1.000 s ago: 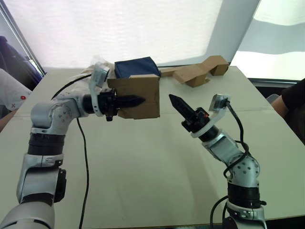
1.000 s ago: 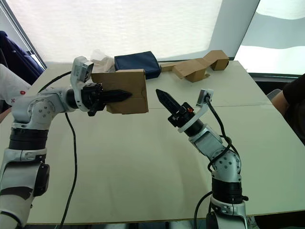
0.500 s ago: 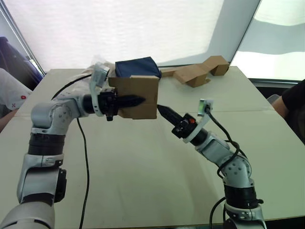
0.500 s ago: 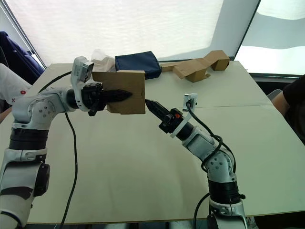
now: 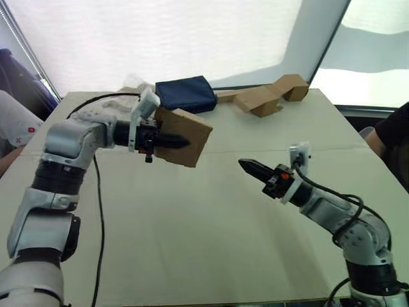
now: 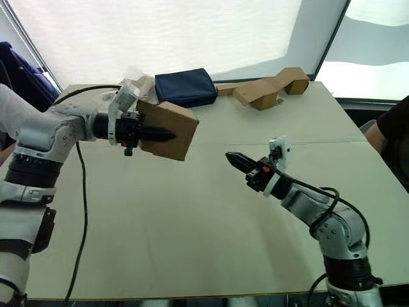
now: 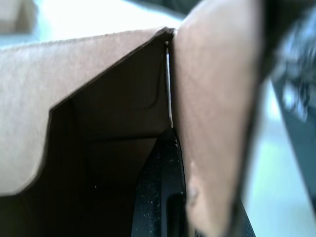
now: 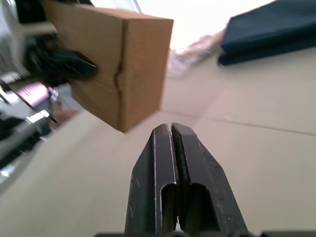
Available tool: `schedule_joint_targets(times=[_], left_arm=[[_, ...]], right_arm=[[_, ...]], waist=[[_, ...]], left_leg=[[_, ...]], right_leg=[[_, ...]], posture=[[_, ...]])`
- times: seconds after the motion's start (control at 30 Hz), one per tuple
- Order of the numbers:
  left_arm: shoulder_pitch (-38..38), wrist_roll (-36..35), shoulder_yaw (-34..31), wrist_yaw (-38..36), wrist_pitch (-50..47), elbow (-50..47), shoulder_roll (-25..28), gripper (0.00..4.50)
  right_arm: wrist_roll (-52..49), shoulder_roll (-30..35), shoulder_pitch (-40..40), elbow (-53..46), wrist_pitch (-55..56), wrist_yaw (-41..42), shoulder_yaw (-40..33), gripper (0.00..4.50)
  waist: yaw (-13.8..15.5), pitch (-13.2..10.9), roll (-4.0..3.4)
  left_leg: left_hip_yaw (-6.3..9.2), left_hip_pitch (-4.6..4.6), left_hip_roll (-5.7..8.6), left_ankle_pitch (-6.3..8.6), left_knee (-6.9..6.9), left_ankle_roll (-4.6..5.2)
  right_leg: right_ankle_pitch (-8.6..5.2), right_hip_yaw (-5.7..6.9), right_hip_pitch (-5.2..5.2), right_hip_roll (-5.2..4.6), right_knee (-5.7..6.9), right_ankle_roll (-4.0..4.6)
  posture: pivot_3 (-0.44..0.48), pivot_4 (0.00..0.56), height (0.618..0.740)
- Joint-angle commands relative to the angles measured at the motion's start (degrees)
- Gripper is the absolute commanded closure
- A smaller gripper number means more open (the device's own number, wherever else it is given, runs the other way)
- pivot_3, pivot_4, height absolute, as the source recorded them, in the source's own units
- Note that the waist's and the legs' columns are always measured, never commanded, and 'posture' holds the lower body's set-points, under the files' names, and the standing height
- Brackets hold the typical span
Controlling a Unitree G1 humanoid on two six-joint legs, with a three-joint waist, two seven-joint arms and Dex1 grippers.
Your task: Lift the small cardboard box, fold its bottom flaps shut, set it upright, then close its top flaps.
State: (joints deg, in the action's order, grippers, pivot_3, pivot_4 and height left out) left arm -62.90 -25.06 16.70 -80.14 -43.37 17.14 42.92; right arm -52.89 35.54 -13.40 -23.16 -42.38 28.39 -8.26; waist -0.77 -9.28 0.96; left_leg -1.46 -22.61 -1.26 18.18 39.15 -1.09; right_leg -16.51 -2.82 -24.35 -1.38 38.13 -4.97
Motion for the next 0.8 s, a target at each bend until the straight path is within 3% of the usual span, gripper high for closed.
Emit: schedule_joint_targets(times=[0.03, 0.13, 0.2, 0.4, 0.5, 0.73, 0.8], left_arm=[[-4.9, 6.9, 5.5, -6.4, 5.4, 3.0, 0.3, 4.5], [-8.3, 13.4, 11.7, -9.5, 10.6, 3.0, -2.5, 4.5], [-9.6, 16.7, 16.6, -11.5, 11.7, 2.0, -3.0, 4.5], [-12.3, 16.1, 33.0, -12.4, 12.1, -8.3, 1.8, 4.5], [-13.1, 15.7, 35.6, -12.4, 8.2, -12.2, 1.3, 4.5], [-10.0, 19.5, 36.0, -12.3, -0.2, -16.7, -1.8, 4.5], [-9.3, 20.5, 35.4, -12.3, -0.4, -17.0, -2.1, 3.99]], right_arm=[[4.5, 4.6, 1.7, -4.4, 1.3, 3.7, 0.1, 4.45], [10.2, 9.7, 5.3, -8.6, 1.5, 4.9, 2.3, 4.45], [10.2, 9.6, 6.2, -11.0, 0.9, 3.7, 2.0, 4.45], [14.3, 10.2, 7.1, -15.8, -0.4, 1.6, 4.8, 4.45], [18.1, 12.5, 9.3, -17.8, -1.0, 1.9, 7.6, 4.45], [22.5, 8.8, 10.4, -16.8, 0.4, -0.9, 9.0, 4.45], [23.5, 8.3, 10.6, -16.6, 0.6, -0.8, 9.5, 4.5]], waist=[[-0.1, 0.0, 0.0], [0.0, 0.0, 0.01], [0.1, 0.0, 0.05], [-0.3, -0.1, 0.05], [0.2, -0.1, 0.06], [-0.1, -0.1, 0.06], [-0.2, -0.1, 0.06]], left_leg=[[0.0, 0.0, -0.01, 0.0, 0.0, 0.0], [0.03, 0.02, -0.15, 0.01, 0.02, 0.01], [0.06, 0.0, -0.23, 0.01, 0.02, 0.02], [0.05, 0.04, -0.39, 0.03, 0.02, 0.05], [0.07, 0.01, -0.44, 0.03, 0.03, 0.05], [0.07, -0.05, -0.36, 0.04, 0.15, 0.08], [0.07, 0.0, -0.39, 0.06, 0.13, 0.11]], right_leg=[[0.0, 0.0, 0.0, 0.03, 0.0, 0.0], [-0.01, -0.13, 0.0, 0.28, 0.01, 0.02], [-0.01, -0.13, 0.0, 0.4, -0.01, 0.03], [-0.01, -0.28, -0.02, 0.51, 0.04, 0.05], [-0.01, -0.26, -0.03, 0.51, 0.04, 0.05], [-0.01, -0.31, -0.02, 0.53, 0.03, 0.04], [-0.01, -0.35, -0.03, 0.6, 0.06, 0.05]], posture=[[0.0, 0.15, 0.74], [0.0, 0.15, 0.74], [0.0, 0.15, 0.74], [0.0, 0.15, 0.74], [0.0, 0.15, 0.74], [0.0, 0.15, 0.74], [0.0, 0.15, 0.74]])
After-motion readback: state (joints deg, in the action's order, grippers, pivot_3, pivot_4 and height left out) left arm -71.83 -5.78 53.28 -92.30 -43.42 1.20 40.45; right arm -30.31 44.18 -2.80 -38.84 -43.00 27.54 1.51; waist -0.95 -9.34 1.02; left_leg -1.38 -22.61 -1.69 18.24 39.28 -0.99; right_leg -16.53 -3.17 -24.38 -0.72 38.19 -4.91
